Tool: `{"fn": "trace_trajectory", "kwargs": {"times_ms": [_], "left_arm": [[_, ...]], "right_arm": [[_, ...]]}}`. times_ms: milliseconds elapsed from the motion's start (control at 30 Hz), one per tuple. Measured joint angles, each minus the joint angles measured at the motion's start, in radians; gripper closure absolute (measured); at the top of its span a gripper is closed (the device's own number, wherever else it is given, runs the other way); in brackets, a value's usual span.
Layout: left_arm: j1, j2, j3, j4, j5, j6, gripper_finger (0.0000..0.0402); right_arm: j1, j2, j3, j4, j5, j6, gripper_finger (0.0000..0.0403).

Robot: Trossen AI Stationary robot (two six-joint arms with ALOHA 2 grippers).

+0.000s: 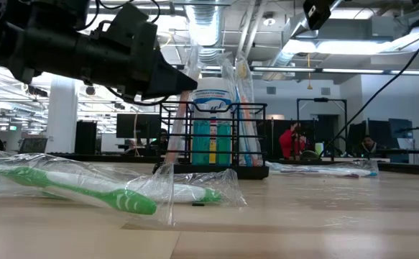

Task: Pick & Place toothbrushing station
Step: Put the orange toothbrush into the mesh organizer, then put the right green toothbrush into the mesh organizer

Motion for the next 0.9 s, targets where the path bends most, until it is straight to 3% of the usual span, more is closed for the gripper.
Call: {"fn": "trace_trajectory", "kwargs": {"times_ms": [233,533,900], "left_arm": [[-0.001,-0.006,0.0,-0.001,0.001,0.004,0.0295],[-0.034,-0.176,-0.035,-0.005,0.009,0.089,0.0284],[-0.166,-0.313,-0.125,-0.103,0.27,0.046,0.0286]], "right_arm": [[0.0,0.0,0.0,0.0,0.0,-0.002,0.0292],[0.0,0.0,0.0,0.0,0.0,-0.001,0.0292],[0.0,0.0,0.0,0.001,0.0,0.001,0.0292]]}}
